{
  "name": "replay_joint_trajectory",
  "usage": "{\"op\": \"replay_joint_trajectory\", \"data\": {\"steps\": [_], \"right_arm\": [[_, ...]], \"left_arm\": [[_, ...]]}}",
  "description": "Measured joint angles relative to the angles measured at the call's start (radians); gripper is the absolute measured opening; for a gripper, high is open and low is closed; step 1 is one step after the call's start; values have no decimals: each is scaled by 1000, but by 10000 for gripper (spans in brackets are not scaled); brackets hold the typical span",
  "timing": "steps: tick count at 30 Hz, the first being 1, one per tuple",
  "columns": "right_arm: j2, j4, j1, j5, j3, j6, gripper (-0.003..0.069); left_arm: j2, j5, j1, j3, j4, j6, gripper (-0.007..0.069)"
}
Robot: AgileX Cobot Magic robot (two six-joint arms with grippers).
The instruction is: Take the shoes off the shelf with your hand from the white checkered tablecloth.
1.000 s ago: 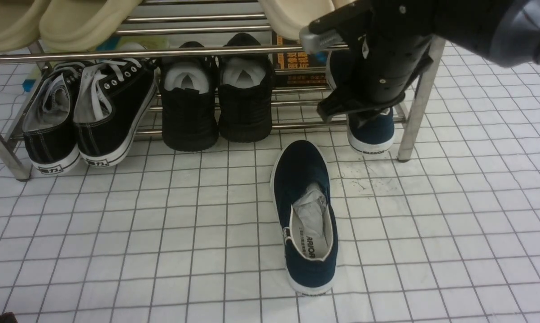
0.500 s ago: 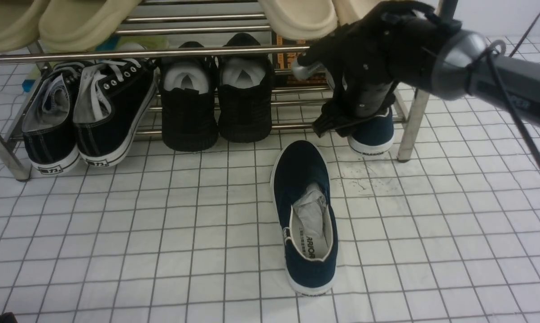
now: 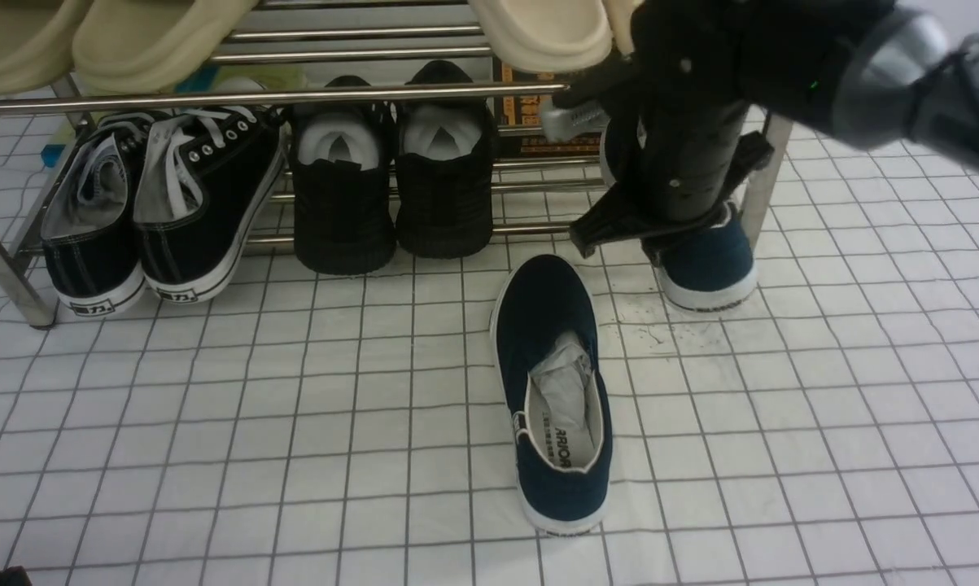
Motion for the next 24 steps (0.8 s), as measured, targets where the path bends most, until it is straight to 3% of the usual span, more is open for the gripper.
{"op": "replay_joint_trajectory", "data": {"steps": [6, 13, 24], "right_arm": [[-117, 48, 3, -2, 109, -7, 16], [-293, 118, 45, -12, 402, 42, 16], [-306, 133, 75, -244, 559, 120, 16]], "left_arm": [[0, 0, 0, 0, 0, 0, 92], [0, 0, 0, 0, 0, 0, 92], [0, 0, 0, 0, 0, 0, 92]]}}
